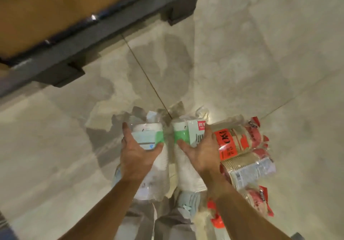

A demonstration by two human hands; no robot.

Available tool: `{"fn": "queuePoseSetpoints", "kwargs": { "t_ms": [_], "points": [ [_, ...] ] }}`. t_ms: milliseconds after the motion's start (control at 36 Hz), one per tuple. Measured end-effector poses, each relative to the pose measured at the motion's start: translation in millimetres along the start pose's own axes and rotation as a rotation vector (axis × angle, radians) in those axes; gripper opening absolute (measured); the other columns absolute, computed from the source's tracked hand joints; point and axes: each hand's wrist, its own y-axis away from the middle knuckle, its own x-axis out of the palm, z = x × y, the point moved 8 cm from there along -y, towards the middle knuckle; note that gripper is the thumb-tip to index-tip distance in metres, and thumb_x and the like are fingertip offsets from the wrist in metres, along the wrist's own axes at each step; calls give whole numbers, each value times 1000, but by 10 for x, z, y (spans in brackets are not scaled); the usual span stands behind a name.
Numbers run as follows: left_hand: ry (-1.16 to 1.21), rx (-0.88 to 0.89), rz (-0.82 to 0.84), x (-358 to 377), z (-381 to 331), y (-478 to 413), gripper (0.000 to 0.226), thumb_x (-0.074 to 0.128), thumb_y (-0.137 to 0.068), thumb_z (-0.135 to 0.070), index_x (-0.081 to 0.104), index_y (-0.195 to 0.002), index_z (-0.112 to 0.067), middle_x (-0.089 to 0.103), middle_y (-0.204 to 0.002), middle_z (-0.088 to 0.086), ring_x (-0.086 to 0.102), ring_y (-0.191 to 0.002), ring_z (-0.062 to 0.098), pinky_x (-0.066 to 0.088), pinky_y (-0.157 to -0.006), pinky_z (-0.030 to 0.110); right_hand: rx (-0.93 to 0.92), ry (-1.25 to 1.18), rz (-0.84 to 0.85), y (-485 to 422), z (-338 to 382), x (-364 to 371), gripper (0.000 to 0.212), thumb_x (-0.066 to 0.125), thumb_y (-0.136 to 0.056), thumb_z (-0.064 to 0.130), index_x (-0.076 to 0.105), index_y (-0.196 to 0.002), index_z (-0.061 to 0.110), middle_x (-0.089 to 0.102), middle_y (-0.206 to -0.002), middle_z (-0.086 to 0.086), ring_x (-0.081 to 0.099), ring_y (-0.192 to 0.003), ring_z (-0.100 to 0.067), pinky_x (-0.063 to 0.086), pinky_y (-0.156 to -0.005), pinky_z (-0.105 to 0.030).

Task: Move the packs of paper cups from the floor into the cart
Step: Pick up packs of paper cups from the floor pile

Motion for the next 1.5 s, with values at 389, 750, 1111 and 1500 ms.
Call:
{"fn": "queuePoseSetpoints", "kwargs": {
  "t_ms": [389,750,1111,1500],
  "points": [
    [317,101,-305,-3601,-1980,2907,137,83,-42,-71,8,-152,-42,56,-141,2,61,-119,24,53,-98,47,-439,-131,13,2849,2988,-2888,105,88,-63,65,45,-151,31,61,-133,4,59,-126,-21,54,-105,-45],
    [528,301,-888,-6273,-1792,5635,139,87,-57,-61,-2,-159,-30,31,-161,-4,38,-143,14,37,-115,37,-1179,-138,226,6112,5139,-3277,103,82,-58,73,46,-147,36,64,-135,8,64,-126,-19,57,-102,-50],
    [713,136,-1312,-7455,274,7266,129,91,-65,-44,3,-158,-30,39,-152,-5,44,-136,19,41,-108,37,-1587,-9,510,8872,5513,-1978,98,93,-71,53,45,-152,26,61,-136,3,59,-127,-20,53,-105,-46],
    [780,-94,-1529,-8283,2511,8255,115,88,-65,-50,14,-152,-33,53,-134,-8,57,-119,21,49,-95,40,-1772,77,784,11069,5388,-36,111,81,-54,74,48,-150,28,63,-140,5,62,-129,-21,52,-110,-49]
  ]
}}
